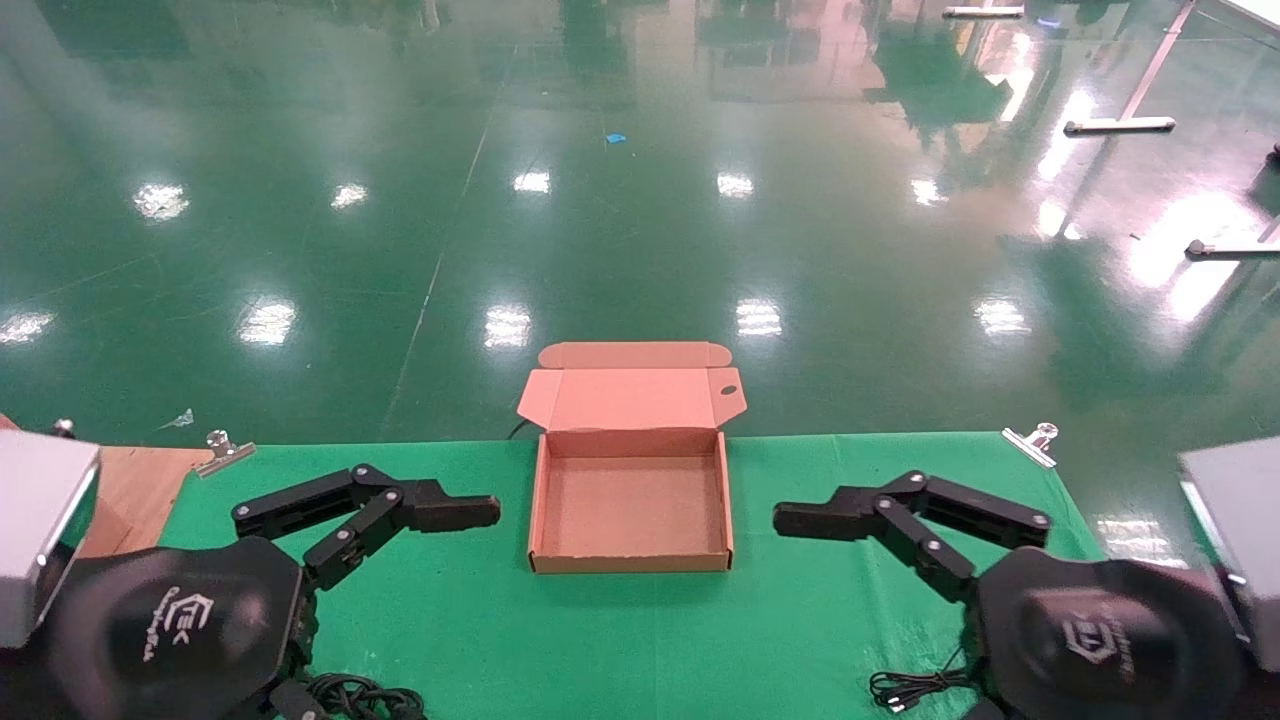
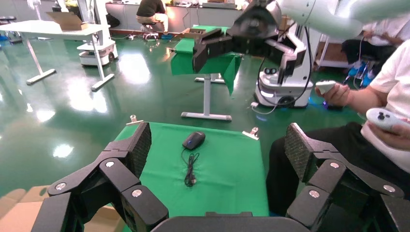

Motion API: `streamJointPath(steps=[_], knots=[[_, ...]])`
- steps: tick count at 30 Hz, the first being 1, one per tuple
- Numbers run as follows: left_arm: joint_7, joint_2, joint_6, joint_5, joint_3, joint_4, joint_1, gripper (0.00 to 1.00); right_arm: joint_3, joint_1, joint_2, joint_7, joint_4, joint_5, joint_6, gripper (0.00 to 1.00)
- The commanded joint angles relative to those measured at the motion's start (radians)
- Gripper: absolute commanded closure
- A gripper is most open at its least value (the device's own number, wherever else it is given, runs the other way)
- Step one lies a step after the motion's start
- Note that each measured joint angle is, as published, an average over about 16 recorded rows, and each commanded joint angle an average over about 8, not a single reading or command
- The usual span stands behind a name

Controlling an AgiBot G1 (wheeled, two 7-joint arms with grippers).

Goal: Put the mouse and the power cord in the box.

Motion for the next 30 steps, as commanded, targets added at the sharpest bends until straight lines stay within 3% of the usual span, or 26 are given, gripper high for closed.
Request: streamJointPath(steps=[1,9,18,23,30], knots=[[0.006,-0.007,0.005,0.02,0.006,-0.006,-0.004,0.0,-0.006,0.005,0.009,-0.004,0.013,-0.027,0.001,0.0],[0.01,-0.007,0.055,0.341,0.151,-0.001,-0.179,0.0,-0.227,0.251,-0.048,-0.026,0.02,-0.5,-0.062,0.0],[0.076,0.085,0.064,0.696,0.382,0.124,-0.401,0.0,-0.525,0.449,-0.177,-0.055,-0.043,-0.959,-0.063,0.0],[0.135,0.171,0.048,0.834,0.488,0.252,-0.463,0.0,-0.598,0.483,-0.248,-0.103,-0.161,-1.083,-0.019,0.0],[0.251,0.311,-0.012,0.958,0.57,0.46,-0.493,0.0,-0.623,0.474,-0.342,-0.237,-0.417,-1.132,0.102,0.0]])
